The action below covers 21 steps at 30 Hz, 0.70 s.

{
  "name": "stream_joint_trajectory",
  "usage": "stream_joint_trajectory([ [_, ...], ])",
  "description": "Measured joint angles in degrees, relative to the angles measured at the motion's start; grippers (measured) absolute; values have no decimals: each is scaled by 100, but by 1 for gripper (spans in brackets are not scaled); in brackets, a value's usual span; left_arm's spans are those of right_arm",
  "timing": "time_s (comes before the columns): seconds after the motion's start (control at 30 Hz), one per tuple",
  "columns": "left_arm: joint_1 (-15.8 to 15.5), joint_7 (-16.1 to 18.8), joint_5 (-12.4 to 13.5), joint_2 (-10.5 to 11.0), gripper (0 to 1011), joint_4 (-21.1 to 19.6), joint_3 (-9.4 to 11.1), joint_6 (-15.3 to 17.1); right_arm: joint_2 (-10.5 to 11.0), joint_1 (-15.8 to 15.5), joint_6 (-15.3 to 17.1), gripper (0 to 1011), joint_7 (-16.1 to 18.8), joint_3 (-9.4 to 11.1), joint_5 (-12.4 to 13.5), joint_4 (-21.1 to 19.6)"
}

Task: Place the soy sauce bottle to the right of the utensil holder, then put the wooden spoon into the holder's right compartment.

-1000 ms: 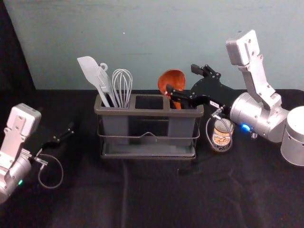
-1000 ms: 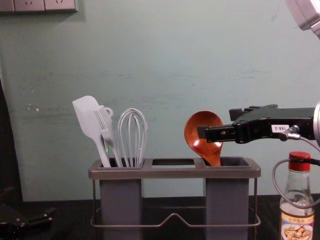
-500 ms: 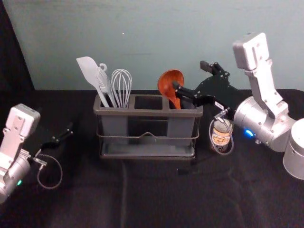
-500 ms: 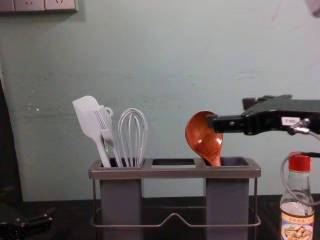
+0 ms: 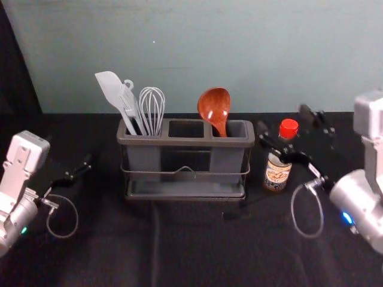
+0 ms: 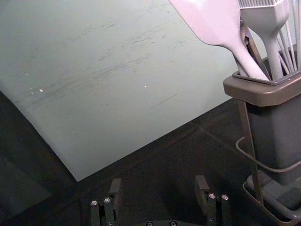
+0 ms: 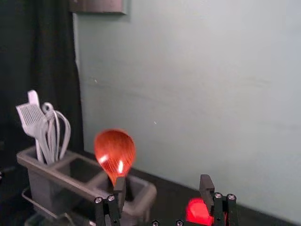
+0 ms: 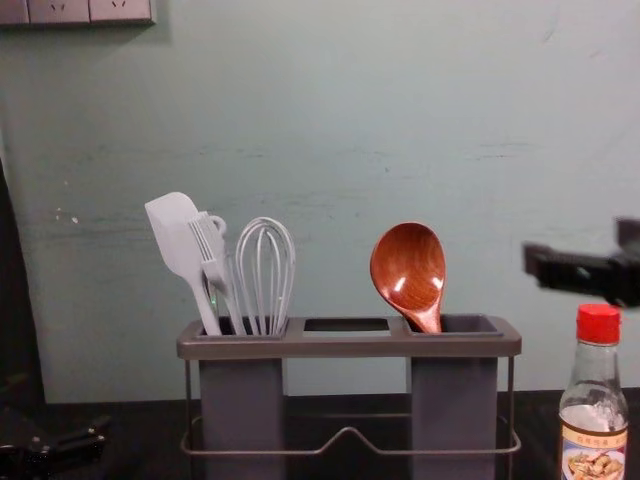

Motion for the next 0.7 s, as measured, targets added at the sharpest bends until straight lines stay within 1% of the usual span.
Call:
stream_joint_trajectory([
  [0.03, 0, 0, 0, 0, 1011, 0, 0, 0, 0, 0, 0, 1002, 0, 0, 0, 0],
  [0.07, 0, 0, 0, 0, 1011, 0, 0, 0, -11, -174, -48, 1002, -43, 68, -4, -45],
  [0.1, 0, 0, 0, 0, 1011, 0, 0, 0, -16, -258, -71, 1002, -64, 87, -15, -58],
  [0.13, 0, 0, 0, 0, 1011, 0, 0, 0, -20, -423, -121, 1002, -97, 114, -62, -76],
  [0.17, 0, 0, 0, 0, 1011, 0, 0, 0, -20, -423, -121, 1002, -97, 114, -62, -76],
  [0.23, 0, 0, 1, 0, 1012, 0, 0, 0, -46, -679, -247, 1002, -180, 150, -179, -73],
  [0.33, 0, 0, 0, 0, 1012, 0, 0, 0, -93, -813, -309, 1002, -232, 160, -244, -36],
  [0.37, 0, 0, 0, 0, 1011, 0, 0, 0, -137, -894, -346, 1002, -272, 160, -292, 2],
  [0.43, 0, 0, 0, 0, 1011, 0, 0, 0, -185, -960, -385, 1002, -299, 156, -330, 41],
  [0.57, 0, 0, 0, 0, 1011, 0, 0, 0, -320, -1096, -609, 1002, -387, 134, -441, 187],
  [0.7, 0, 0, 0, 0, 1011, 0, 0, 0, -437, -1155, -960, 1002, -328, 183, -396, 384],
])
